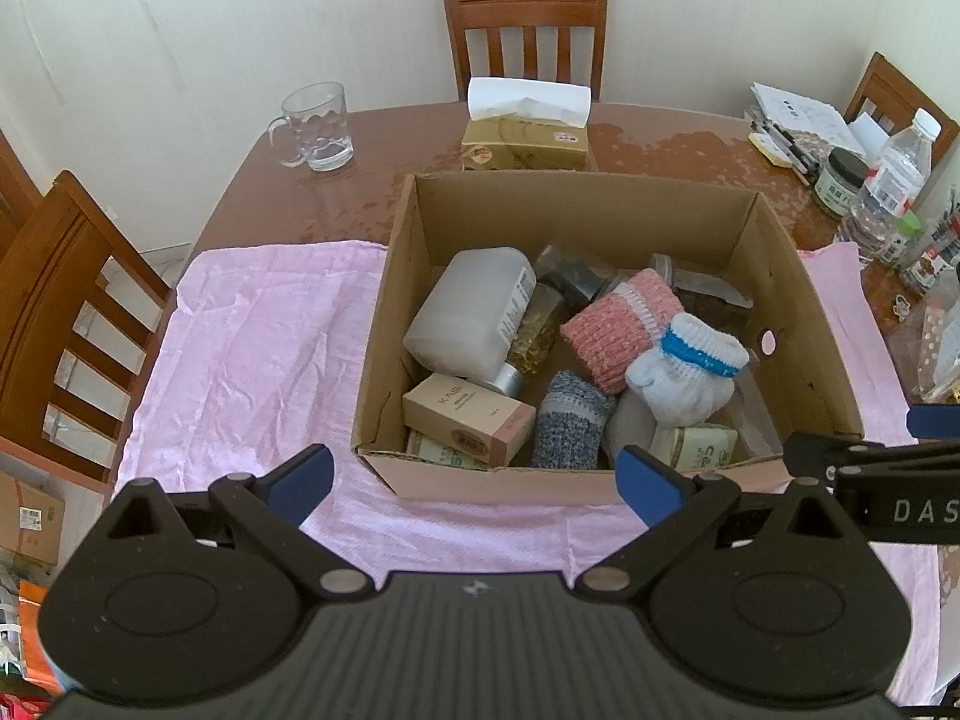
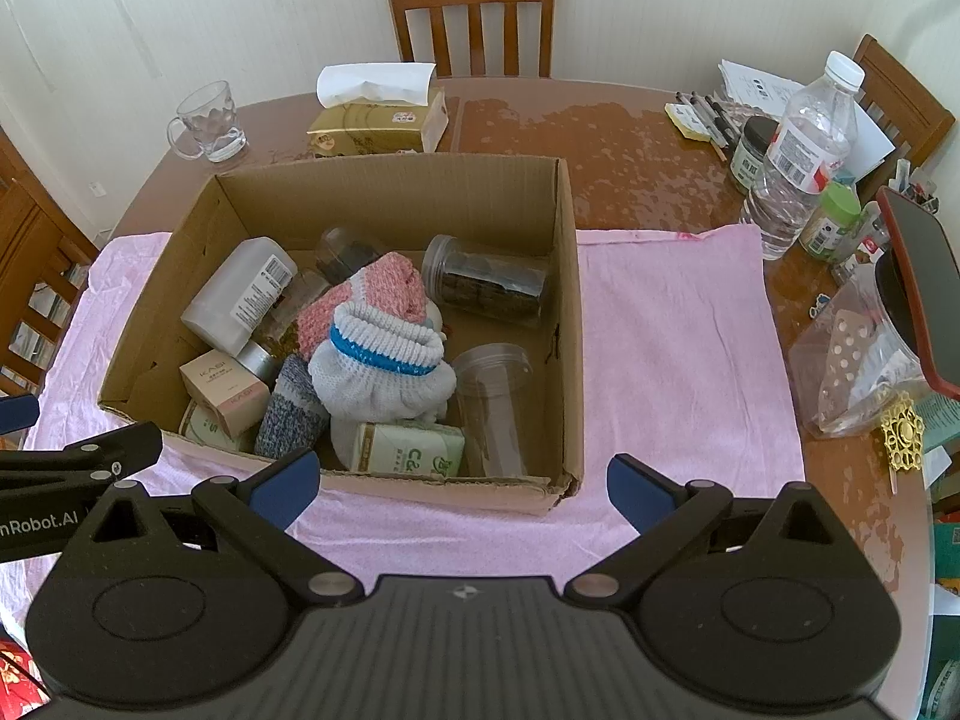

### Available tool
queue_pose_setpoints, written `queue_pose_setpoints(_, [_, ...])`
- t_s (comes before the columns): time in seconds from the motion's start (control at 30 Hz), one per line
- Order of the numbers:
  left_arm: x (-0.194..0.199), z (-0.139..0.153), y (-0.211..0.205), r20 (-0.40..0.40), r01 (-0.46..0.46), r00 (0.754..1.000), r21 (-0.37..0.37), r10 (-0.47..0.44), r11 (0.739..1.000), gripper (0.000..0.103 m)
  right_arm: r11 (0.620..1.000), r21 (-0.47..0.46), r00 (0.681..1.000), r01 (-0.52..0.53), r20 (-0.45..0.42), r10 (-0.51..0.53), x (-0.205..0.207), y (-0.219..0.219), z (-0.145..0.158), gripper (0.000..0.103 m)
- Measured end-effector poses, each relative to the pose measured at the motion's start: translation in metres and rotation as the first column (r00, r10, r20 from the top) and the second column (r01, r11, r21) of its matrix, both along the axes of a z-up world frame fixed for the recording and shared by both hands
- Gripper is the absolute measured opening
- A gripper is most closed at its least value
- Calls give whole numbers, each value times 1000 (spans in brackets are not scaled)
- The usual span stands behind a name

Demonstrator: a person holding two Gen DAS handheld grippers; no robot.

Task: Organize objects

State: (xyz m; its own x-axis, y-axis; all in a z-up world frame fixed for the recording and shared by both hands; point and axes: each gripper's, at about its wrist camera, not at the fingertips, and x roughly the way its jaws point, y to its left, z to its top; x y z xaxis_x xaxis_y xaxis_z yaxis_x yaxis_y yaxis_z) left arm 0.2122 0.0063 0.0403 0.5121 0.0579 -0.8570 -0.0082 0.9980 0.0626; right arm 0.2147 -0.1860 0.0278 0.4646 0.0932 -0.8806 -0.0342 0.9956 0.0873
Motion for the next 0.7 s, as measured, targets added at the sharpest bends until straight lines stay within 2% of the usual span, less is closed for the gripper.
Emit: queue_pose_setpoints(0.7, [-2,-1,2,-1,0,1000,26,0,1000,100,1000,-8,1000,1,-1,-1,-4,1,-1,103])
